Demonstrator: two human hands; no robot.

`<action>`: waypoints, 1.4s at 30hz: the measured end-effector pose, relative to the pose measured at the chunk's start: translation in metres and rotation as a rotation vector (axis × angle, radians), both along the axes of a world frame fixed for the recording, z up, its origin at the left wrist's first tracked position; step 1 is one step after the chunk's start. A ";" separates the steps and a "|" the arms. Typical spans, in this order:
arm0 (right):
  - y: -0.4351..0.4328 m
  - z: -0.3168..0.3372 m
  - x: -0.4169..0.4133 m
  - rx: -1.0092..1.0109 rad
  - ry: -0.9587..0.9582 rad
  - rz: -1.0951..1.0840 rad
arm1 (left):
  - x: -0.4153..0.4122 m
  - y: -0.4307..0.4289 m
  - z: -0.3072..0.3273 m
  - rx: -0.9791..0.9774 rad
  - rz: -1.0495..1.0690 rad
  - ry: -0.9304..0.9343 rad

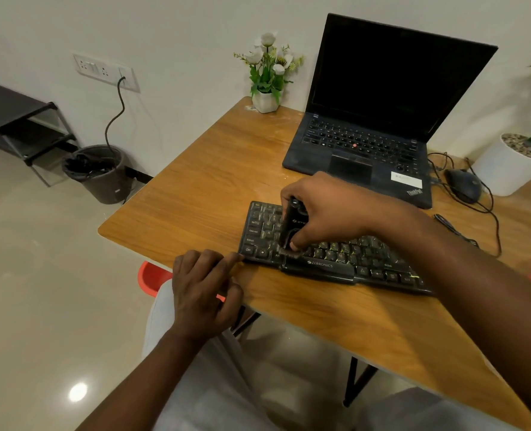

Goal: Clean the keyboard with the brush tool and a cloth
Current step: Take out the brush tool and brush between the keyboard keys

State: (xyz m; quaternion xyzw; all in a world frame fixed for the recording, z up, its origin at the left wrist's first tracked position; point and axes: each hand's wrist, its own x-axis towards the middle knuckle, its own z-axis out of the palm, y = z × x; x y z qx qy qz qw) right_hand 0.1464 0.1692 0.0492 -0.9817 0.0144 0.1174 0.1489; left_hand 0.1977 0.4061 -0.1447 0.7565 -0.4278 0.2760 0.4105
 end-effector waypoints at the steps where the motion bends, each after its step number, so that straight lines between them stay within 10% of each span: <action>1: -0.001 0.001 0.000 0.001 0.012 -0.004 | 0.000 0.000 -0.001 -0.001 0.000 0.002; 42: 0.007 -0.009 0.015 0.038 -0.135 -0.033 | -0.001 0.000 -0.001 0.018 0.014 0.015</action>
